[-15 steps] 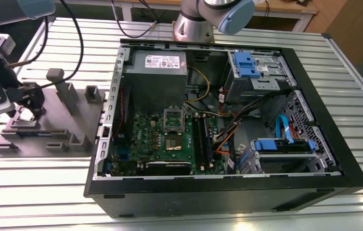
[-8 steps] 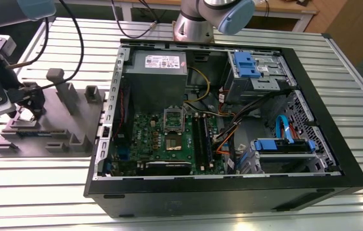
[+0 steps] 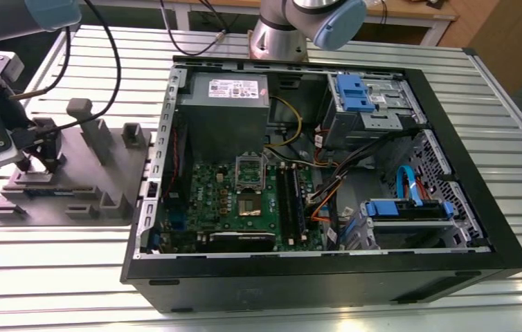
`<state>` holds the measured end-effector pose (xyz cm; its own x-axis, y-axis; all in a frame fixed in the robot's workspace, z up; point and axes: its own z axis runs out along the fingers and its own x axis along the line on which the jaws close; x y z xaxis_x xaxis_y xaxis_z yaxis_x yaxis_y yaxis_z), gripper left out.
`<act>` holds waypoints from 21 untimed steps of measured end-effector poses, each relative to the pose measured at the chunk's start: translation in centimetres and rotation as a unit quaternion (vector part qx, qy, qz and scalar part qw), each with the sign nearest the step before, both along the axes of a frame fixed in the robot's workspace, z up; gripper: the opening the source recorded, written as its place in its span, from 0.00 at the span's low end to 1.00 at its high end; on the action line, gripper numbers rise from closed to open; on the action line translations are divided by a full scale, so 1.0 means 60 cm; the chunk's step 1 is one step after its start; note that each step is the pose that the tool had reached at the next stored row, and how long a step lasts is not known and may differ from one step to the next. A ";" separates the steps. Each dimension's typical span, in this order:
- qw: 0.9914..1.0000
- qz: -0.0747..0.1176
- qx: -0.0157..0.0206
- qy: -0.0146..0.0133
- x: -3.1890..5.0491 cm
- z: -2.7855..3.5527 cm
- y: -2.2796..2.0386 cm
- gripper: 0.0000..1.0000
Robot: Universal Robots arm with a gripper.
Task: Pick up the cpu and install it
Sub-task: 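Pick up the cpu and move it towards the insertion slot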
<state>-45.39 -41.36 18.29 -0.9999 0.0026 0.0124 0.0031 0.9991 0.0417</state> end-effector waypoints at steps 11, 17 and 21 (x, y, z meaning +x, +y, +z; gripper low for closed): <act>1.000 0.000 0.000 0.000 0.000 0.000 0.0000 0.47; 1.000 0.000 0.000 0.000 0.000 0.000 -0.0001 0.55; 1.000 0.000 0.001 0.000 0.000 0.001 -0.0001 0.55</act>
